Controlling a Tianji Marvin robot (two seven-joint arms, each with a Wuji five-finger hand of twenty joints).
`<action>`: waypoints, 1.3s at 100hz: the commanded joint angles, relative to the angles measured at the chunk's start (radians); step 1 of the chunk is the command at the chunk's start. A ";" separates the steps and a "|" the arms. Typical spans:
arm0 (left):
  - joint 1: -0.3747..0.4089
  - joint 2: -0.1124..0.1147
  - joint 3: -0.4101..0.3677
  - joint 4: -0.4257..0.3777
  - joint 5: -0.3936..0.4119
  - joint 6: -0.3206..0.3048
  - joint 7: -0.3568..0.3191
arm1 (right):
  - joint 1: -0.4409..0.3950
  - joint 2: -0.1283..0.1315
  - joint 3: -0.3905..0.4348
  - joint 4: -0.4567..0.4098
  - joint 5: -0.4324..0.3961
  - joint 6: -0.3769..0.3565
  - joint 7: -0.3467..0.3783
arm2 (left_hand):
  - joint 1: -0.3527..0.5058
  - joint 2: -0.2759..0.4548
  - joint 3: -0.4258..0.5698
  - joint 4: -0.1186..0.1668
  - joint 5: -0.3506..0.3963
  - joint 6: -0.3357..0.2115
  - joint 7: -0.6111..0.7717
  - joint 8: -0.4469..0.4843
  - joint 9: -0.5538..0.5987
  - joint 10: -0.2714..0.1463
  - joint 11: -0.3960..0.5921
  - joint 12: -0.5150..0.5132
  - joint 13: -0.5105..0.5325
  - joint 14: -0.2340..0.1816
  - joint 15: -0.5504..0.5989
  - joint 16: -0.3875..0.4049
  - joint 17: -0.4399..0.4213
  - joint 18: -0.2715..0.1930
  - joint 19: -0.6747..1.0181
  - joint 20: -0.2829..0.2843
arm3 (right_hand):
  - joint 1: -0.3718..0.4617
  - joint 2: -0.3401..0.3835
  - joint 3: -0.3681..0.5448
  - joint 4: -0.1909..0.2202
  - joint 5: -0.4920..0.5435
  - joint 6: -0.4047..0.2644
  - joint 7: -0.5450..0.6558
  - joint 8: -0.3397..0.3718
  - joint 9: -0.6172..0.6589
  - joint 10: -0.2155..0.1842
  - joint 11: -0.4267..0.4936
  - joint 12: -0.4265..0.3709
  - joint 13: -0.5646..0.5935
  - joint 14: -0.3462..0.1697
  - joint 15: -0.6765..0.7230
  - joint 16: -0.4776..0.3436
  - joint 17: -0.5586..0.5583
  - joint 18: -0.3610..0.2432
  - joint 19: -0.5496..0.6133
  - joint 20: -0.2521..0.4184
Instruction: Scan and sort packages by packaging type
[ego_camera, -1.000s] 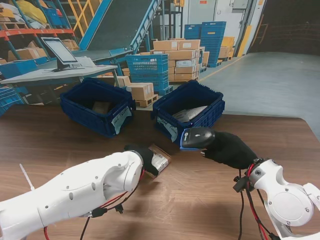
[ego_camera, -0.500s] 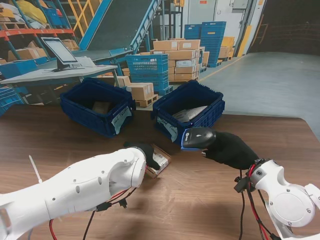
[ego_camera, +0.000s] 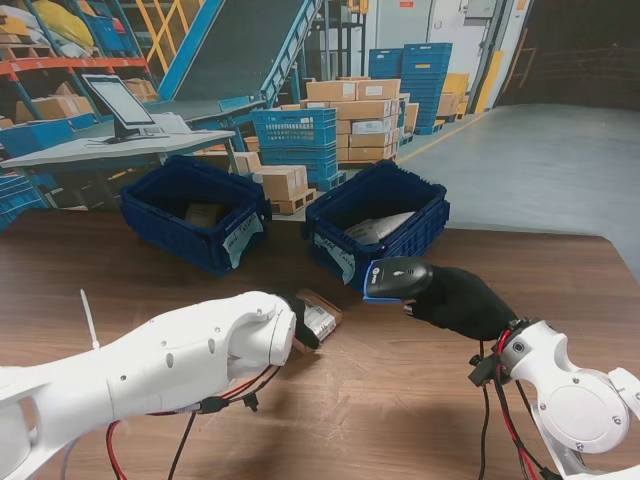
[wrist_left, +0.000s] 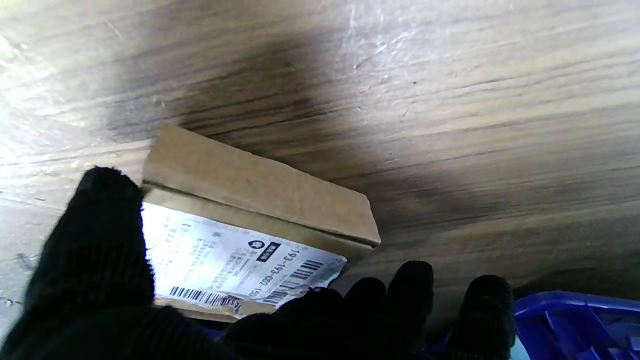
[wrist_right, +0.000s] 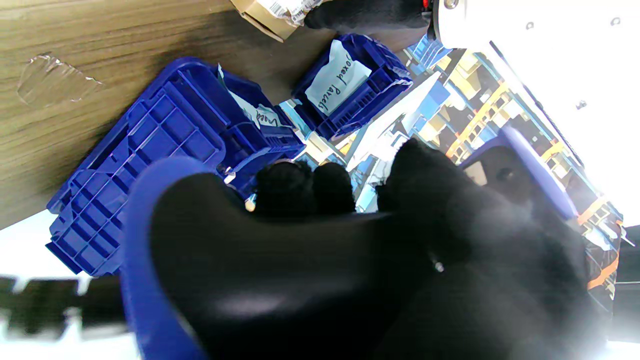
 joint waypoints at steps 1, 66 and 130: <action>0.003 -0.008 0.020 0.020 -0.016 -0.016 -0.040 | -0.003 -0.005 0.000 -0.004 0.000 -0.003 0.014 | -0.010 0.020 -0.019 -0.003 0.037 -0.022 0.086 0.000 -0.019 -0.016 -0.009 -0.012 -0.028 0.062 -0.017 -0.015 -0.007 0.067 -0.014 -0.013 | 0.106 0.081 0.088 -0.011 0.069 -0.065 0.029 0.018 0.018 0.032 -0.009 0.006 0.002 0.012 0.001 0.001 -0.005 0.000 0.009 0.006; 0.060 -0.011 0.020 0.031 0.089 -0.078 0.011 | -0.011 -0.006 0.008 -0.005 0.004 0.000 0.012 | 0.098 -0.195 0.494 0.166 0.408 -0.208 0.307 0.302 0.465 -0.170 0.242 0.267 0.468 -0.030 0.255 0.215 0.197 0.057 0.330 0.074 | 0.106 0.081 0.087 -0.010 0.068 -0.064 0.028 0.016 0.018 0.031 -0.010 0.006 0.003 0.012 0.002 0.001 -0.004 -0.001 0.009 0.006; 0.153 -0.001 -0.097 0.009 0.184 -0.126 0.103 | -0.018 -0.008 0.007 -0.018 -0.006 0.010 0.003 | 0.367 -0.417 0.738 0.139 0.437 -0.444 1.050 0.538 0.804 -0.322 0.497 0.680 0.793 -0.123 0.672 0.570 0.397 0.098 0.719 0.296 | 0.105 0.082 0.085 -0.009 0.069 -0.065 0.027 0.015 0.018 0.032 -0.009 0.006 0.002 0.011 0.002 0.001 -0.004 0.000 0.009 0.006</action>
